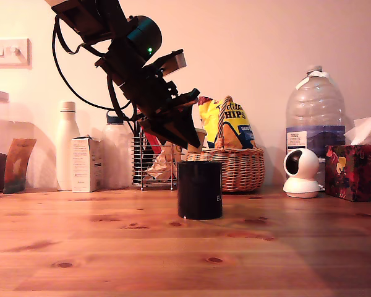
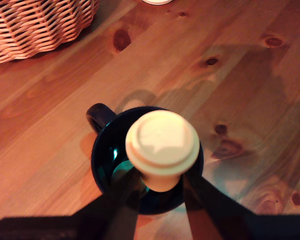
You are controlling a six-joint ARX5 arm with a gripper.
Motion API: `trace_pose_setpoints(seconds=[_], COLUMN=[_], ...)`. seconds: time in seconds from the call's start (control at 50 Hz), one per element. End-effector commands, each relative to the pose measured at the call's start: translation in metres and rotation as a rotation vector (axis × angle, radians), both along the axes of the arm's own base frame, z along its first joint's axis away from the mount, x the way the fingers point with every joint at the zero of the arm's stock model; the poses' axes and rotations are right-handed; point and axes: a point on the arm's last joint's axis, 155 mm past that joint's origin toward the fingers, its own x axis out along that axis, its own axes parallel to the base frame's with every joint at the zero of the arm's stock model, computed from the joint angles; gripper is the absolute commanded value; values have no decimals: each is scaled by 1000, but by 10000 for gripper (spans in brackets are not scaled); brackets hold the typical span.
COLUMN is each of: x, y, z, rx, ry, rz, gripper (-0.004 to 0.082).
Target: Pick up the coffee capsules from the table one by one and drop them inside the nearest coffee cup
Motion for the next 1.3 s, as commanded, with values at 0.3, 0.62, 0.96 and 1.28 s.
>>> trace_pose_setpoints(seconds=[0.3, 0.62, 0.96, 1.28], x=[1, 6, 9, 1], y=[-2, 2, 7, 12], z=[-7, -6, -7, 11], rx=[7, 11, 15, 15], ry=[8, -4, -1, -3], rz=[-5, 14, 30, 26], gripper=[163, 613, 712, 519])
